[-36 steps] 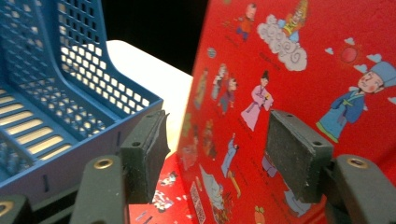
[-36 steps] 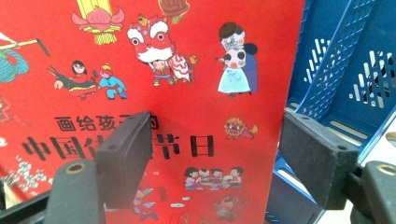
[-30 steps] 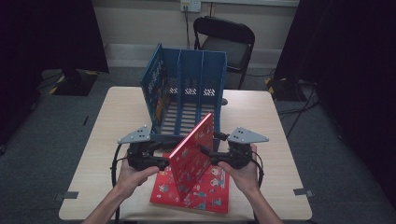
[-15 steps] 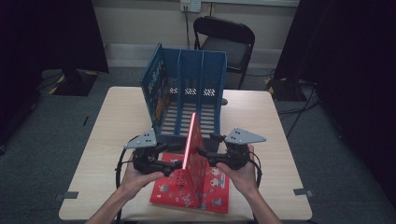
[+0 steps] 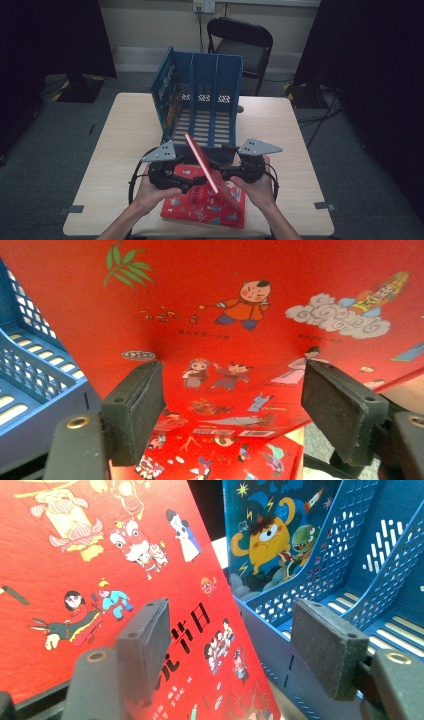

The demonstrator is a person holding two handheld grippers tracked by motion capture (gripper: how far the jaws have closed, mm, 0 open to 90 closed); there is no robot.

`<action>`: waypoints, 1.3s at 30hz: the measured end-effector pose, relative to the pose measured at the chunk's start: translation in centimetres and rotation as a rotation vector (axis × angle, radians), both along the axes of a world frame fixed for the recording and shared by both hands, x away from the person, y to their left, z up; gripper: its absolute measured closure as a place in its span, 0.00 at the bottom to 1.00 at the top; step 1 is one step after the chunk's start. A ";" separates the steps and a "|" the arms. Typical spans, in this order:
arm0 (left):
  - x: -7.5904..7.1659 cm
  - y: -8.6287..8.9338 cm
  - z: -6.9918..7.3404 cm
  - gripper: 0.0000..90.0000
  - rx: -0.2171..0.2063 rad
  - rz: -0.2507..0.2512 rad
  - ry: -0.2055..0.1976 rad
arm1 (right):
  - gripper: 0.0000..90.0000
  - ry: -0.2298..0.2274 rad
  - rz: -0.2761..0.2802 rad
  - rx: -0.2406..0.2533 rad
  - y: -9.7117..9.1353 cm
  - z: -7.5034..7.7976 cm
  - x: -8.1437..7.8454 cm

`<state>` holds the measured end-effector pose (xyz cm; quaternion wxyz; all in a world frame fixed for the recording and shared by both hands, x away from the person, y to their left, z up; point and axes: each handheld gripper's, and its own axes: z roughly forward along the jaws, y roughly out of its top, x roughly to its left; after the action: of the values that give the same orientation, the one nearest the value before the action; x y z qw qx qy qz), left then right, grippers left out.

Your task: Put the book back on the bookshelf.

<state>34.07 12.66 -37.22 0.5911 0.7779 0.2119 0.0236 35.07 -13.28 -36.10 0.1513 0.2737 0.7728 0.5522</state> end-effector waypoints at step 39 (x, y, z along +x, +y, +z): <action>0.2 -0.9 -0.1 0.29 -0.015 0.023 0.015 | 0.35 0.018 0.133 -0.043 -4.2 0.6 -9.8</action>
<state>34.24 11.74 -37.30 0.5951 0.7711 0.2252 0.0231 25.32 -17.49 -35.54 0.1132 0.2236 0.8023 0.5418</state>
